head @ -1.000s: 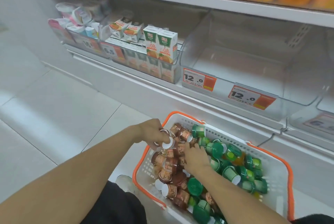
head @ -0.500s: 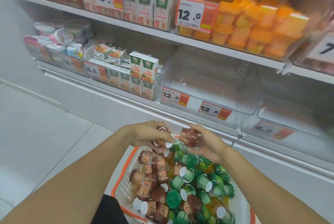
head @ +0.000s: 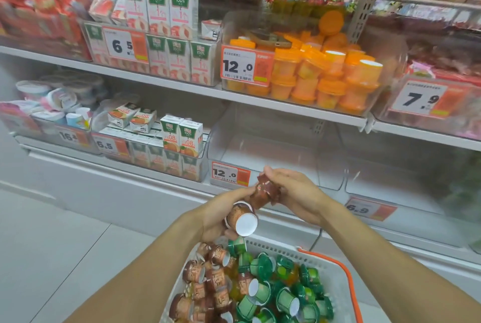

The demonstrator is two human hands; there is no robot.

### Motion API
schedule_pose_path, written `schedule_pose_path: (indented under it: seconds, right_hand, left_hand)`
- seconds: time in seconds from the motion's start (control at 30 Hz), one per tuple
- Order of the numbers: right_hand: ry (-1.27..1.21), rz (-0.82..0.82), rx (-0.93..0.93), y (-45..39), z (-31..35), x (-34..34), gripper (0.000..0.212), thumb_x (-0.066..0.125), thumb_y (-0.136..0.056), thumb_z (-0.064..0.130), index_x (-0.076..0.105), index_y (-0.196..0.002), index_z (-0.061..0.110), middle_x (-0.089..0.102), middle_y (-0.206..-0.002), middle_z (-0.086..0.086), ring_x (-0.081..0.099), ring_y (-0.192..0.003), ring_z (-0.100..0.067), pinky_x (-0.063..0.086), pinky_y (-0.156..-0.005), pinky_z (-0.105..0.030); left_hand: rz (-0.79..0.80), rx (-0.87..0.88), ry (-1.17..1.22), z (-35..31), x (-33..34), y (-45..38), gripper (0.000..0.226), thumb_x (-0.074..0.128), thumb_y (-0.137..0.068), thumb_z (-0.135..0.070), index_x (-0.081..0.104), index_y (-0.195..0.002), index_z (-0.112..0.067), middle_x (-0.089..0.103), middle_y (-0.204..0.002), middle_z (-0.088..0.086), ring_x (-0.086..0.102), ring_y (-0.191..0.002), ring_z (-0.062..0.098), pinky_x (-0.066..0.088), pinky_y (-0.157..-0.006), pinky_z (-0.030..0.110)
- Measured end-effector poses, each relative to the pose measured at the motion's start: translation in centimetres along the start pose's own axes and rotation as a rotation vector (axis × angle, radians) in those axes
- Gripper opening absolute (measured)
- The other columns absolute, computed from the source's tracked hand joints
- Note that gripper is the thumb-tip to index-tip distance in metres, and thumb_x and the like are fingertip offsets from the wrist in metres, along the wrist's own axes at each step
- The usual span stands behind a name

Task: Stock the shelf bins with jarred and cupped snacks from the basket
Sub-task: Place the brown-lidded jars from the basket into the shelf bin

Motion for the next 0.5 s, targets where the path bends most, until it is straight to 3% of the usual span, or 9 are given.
schedule_pose_path:
  seconds: [0.1, 0.2, 0.33, 0.4, 0.5]
  right_hand:
    - [-0.008, 0.059, -0.020, -1.4, 1.1, 0.0, 0.042, 0.070, -0.084, 0.024, 0.067, -0.119, 0.001, 0.072, -0.106, -0.015, 0.060, -0.089, -0.021, 0.047, -0.075, -0.030]
    - [0.041, 0.113, -0.064, -3.1, 2.3, 0.3, 0.045, 0.075, -0.080, 0.017, 0.066, -0.123, 0.008, 0.070, -0.116, -0.020, 0.067, -0.093, -0.024, 0.054, -0.081, -0.030]
    - [0.232, -0.044, -0.171, -6.6, 4.9, -0.4, 0.044, 0.083, -0.077, 0.011, 0.065, -0.117, 0.008, 0.072, -0.101, -0.024, 0.070, -0.080, -0.039, 0.059, -0.077, -0.044]
    - [0.263, -0.158, -0.168, -9.8, 5.5, -1.3, 0.036, 0.084, -0.076, 0.011, 0.064, -0.106, 0.008, 0.071, -0.093, -0.020, 0.068, -0.067, -0.030, 0.058, -0.073, -0.043]
    - [0.257, -0.193, -0.052, -14.8, 4.2, -1.6, 0.037, 0.084, -0.075, 0.014, 0.067, -0.104, 0.000, 0.069, -0.096, -0.018, 0.067, -0.067, -0.022, 0.061, -0.068, -0.036]
  left_hand:
    - [-0.098, 0.064, 0.045, -1.1, -1.1, -0.4, 0.052, 0.065, -0.081, -0.056, 0.062, -0.107, -0.011, 0.063, -0.085, 0.013, 0.053, -0.061, 0.020, 0.029, -0.037, 0.019]
    - [-0.176, 0.132, 0.140, -2.4, -2.3, -1.1, 0.058, 0.068, -0.073, -0.057, 0.065, -0.107, -0.010, 0.063, -0.088, 0.014, 0.053, -0.062, 0.020, 0.028, -0.039, 0.020]
    - [-0.332, 0.195, 0.222, -3.8, -4.5, -2.2, 0.038, 0.068, -0.079, -0.049, 0.067, -0.088, -0.013, 0.059, -0.075, 0.009, 0.048, -0.057, 0.019, 0.025, -0.041, 0.020]
    - [-0.379, 0.219, 0.281, -4.0, -5.5, -2.5, 0.030, 0.061, -0.088, -0.041, 0.066, -0.086, -0.011, 0.058, -0.074, 0.012, 0.048, -0.057, 0.022, 0.024, -0.041, 0.019]
    - [-0.468, 0.201, 0.351, -3.0, -7.6, -2.8, 0.032, 0.044, -0.098, -0.026, 0.065, -0.081, -0.008, 0.062, -0.075, 0.013, 0.051, -0.056, 0.024, 0.024, -0.039, 0.018]
Point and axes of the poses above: each hand's wrist, its own y-axis away from the middle knuckle, its own x-axis out of the palm, z = x × y, the point moved 8 cm from there along -y, towards the middle knuckle
